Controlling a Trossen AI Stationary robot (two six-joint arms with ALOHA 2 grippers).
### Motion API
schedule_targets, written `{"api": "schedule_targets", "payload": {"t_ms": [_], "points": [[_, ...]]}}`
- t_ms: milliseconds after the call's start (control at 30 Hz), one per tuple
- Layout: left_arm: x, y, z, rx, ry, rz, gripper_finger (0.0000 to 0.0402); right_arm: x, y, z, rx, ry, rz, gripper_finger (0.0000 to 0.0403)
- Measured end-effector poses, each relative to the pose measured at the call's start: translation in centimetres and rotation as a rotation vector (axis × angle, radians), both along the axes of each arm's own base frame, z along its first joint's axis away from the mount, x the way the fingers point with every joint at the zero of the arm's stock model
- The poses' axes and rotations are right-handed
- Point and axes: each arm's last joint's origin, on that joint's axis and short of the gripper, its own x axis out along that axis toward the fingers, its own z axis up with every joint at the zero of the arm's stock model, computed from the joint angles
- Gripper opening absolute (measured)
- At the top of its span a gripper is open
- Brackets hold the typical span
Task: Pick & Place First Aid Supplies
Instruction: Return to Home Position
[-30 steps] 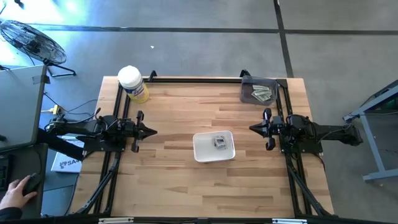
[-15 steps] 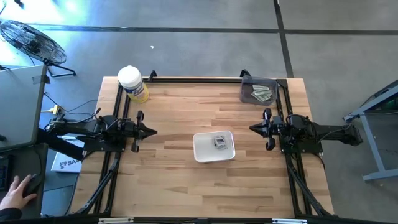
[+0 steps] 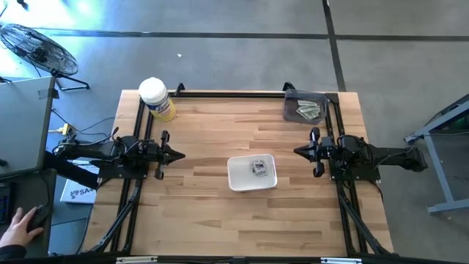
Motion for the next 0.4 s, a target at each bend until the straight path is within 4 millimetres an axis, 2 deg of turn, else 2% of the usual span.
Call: {"api": "schedule_targets", "payload": {"t_ms": [400], "points": [[0.0,0.0,0.0,0.0,0.0,-0.001,0.0001,0.0,0.0,0.01,0.0,0.0,0.0,0.0003]]}}
